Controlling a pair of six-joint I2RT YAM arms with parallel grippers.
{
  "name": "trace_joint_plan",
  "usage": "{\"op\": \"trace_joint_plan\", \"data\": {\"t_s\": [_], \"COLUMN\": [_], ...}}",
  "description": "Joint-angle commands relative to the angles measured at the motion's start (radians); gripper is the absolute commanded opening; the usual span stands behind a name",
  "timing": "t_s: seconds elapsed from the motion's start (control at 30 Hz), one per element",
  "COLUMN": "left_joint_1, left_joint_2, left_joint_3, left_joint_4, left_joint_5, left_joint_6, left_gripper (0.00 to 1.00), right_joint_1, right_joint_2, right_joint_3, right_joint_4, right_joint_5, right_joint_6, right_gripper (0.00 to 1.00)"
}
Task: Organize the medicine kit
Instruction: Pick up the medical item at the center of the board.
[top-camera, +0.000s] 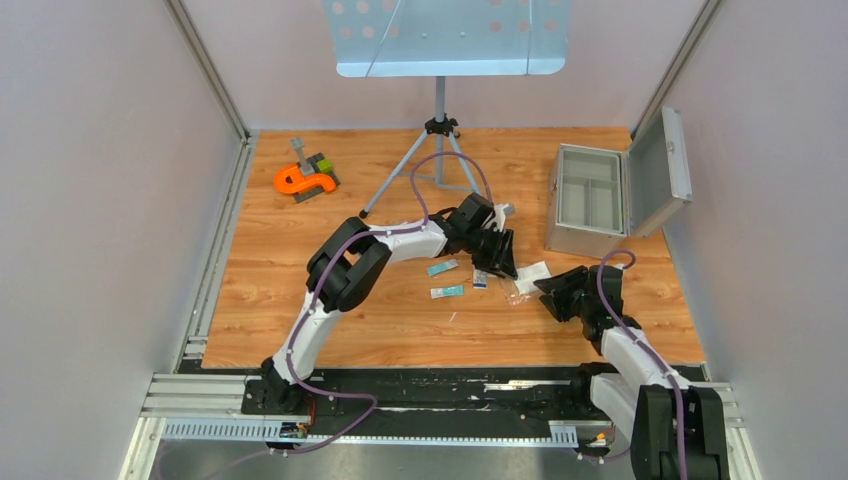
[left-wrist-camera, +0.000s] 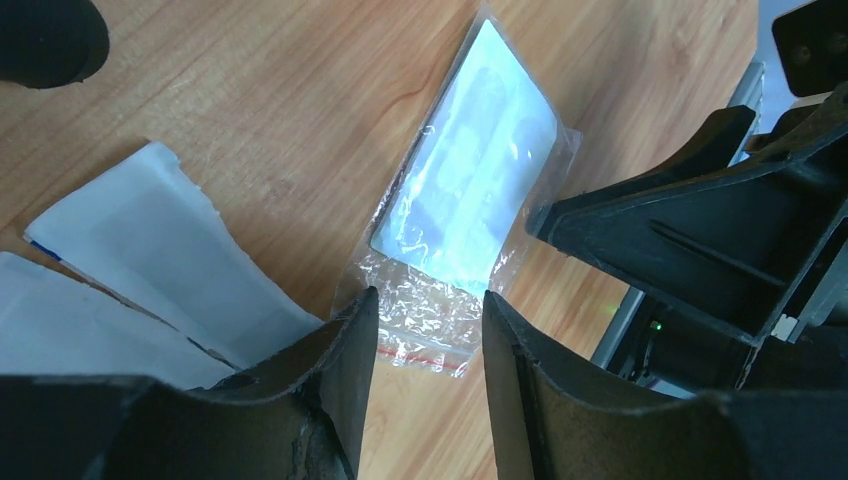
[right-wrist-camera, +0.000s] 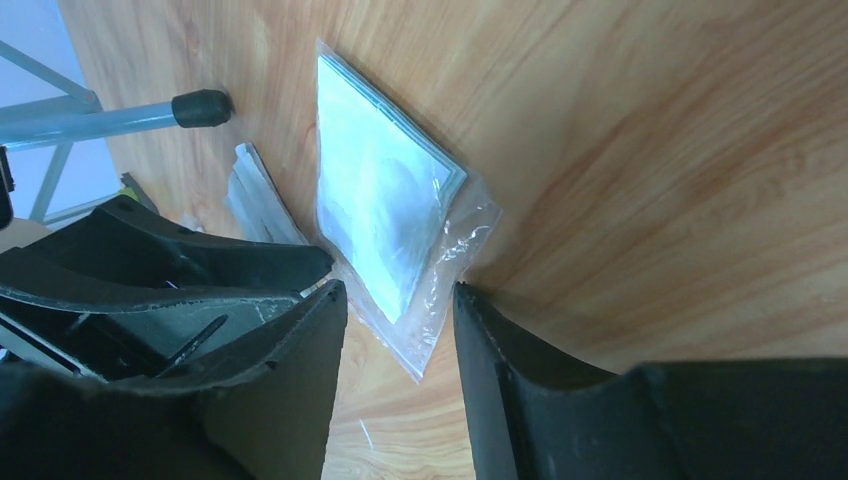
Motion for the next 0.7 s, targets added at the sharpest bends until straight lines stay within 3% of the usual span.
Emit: {"op": "trace_joint_plan", "data": {"t_s": [0.0,0.33,0.43,0.6,0.67], "left_joint_1": [-0.010,-0.014,-0.016,-0.015,-0.016], "left_joint_2": [0.035,0.052,0.057,0.048,0.036], "left_joint_3": [0.034,0.033,0.031,0.024,0.023], "left_joint_4": [-0.008,-0.024,-0.024,-0.029,-0.038], "left_joint_5": [0.016,0.036,0.040,0.042,0.042], "left_joint_6": [-0.002,0.005,0.005,0.012,0.020], "left_gripper": [0.51,0.51,0.51,0.51,0.51], "right_joint_1": [0.001,0.002,0.003,0.004,0.003], "right_joint_2": [0.034,0.134,0.184,0.196,0.159], "right_joint_3": [-0.045,-0.116,-0.100,-0.072,-0.064], "right_joint_4": [0.112,0.351,0.381,0.359,0.317], "right_joint_5": [0.016,-0.025,-0.026,-0.017,0.000], "right_joint_6": [0.035,0.113,0.110,0.109,0.104], "right_gripper": [0.47,0.46,0.41,0.05,0.00]}}
